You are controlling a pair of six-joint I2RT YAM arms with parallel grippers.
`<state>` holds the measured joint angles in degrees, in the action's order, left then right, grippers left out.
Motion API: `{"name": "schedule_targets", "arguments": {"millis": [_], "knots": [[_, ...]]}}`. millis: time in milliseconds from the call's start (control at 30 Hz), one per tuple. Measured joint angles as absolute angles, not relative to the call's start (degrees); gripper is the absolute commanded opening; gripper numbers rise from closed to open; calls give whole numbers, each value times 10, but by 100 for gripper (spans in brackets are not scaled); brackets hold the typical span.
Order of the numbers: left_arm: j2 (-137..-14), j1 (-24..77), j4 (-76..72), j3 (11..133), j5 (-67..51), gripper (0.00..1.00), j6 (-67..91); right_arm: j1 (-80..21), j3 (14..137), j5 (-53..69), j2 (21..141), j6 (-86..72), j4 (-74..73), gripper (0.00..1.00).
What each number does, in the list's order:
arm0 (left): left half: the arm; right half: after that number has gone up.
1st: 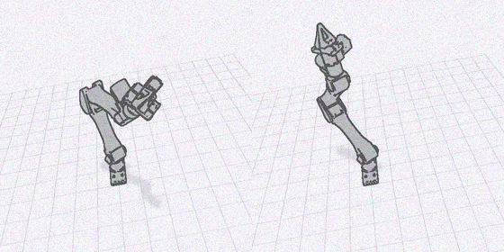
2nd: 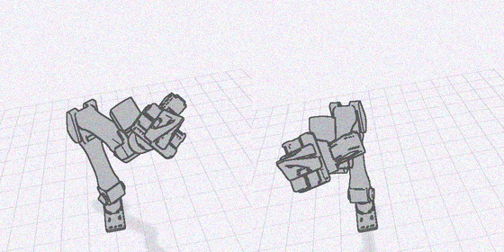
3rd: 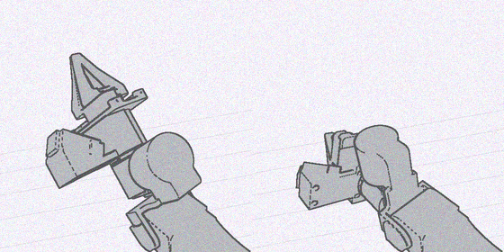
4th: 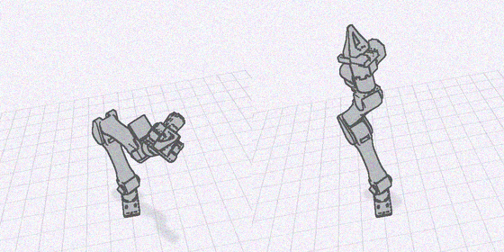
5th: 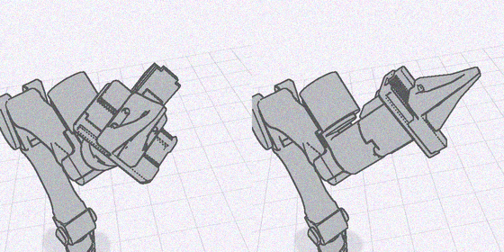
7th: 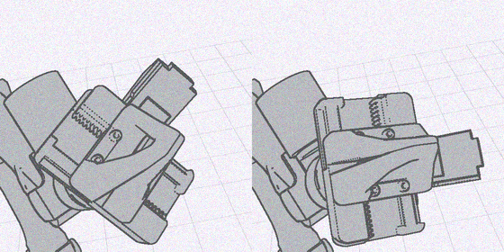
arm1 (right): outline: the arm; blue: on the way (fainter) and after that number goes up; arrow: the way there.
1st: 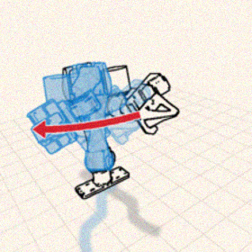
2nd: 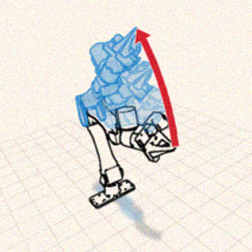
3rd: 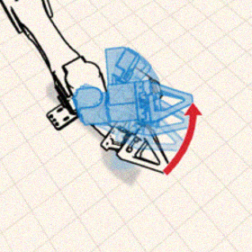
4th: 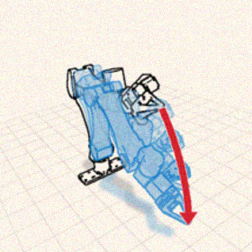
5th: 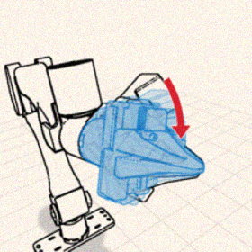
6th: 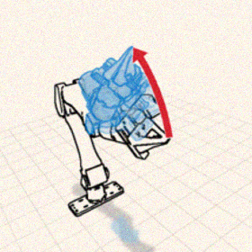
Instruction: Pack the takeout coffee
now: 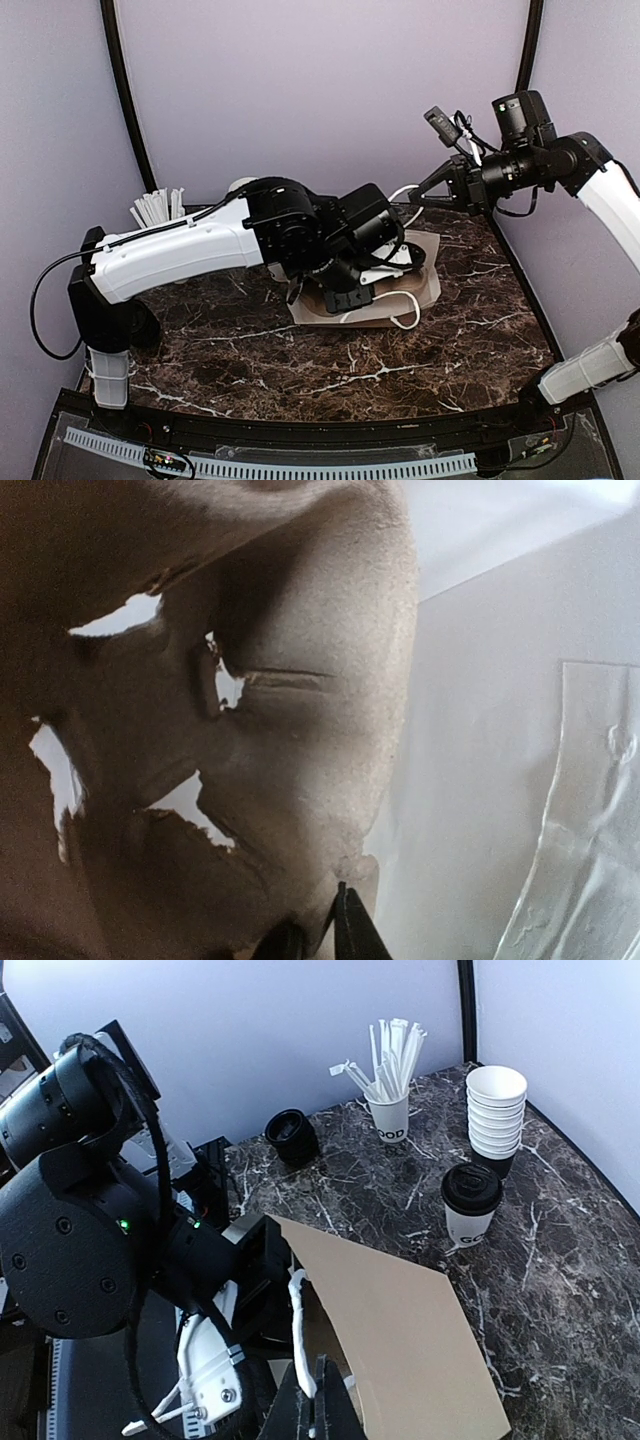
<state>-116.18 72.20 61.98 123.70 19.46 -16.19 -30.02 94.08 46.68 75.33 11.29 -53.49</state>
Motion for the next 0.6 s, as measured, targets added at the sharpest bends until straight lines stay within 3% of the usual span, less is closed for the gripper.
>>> {"name": "schedule_targets", "arguments": {"millis": [600], "knots": [[-1154,723,613,1205,44,15,-203,-304,883,459,755,95,-479,0]]}}
